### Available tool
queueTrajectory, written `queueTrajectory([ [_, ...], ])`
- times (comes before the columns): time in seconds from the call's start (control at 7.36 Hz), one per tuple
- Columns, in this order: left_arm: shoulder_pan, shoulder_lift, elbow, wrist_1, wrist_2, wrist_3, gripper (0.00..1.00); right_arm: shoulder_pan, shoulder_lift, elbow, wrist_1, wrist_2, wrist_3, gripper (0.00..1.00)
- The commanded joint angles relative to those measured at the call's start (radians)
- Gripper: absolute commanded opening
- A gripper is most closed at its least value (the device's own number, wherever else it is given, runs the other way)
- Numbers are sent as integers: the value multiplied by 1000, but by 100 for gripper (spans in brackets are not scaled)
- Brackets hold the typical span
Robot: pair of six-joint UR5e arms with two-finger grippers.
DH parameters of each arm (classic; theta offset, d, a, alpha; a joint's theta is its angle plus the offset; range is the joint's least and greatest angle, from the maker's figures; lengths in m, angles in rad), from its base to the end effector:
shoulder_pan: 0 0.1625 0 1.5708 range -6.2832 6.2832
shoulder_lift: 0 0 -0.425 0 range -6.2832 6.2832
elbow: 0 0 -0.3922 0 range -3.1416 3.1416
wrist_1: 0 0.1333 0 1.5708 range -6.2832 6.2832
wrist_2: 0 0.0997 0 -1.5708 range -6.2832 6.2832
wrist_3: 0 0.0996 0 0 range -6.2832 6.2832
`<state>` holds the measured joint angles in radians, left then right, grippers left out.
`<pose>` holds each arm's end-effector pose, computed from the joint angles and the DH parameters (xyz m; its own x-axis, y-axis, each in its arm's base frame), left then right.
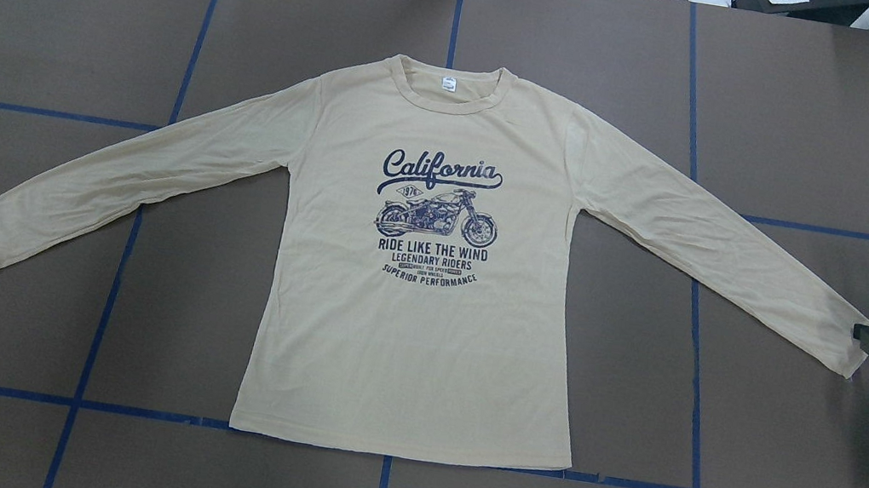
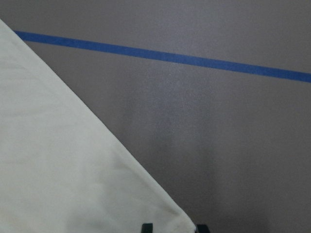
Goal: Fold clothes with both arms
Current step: 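Lower the right gripper to the cuff of the sleeve nearest it and grasp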
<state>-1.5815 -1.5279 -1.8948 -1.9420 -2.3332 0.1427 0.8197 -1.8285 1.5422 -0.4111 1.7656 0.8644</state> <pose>-0.0697 -0.4808 0.4750 0.7214 0.5203 -0.4569 -0.0951 0.7280 0.6789 -0.1943 -0.3752 0.6706 0.7332 -0.1479 0.6638 -0.1840 0.8965 0.4030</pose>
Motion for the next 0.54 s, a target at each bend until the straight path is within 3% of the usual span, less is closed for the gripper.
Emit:
queueTrajectory([
  [0.0,0,0,0,0,0,0,100,1,-1,10,0,0,-4,0],
  [0.41,0,2,0,0,0,0,100,7,-3,58,0,14,-8,0],
])
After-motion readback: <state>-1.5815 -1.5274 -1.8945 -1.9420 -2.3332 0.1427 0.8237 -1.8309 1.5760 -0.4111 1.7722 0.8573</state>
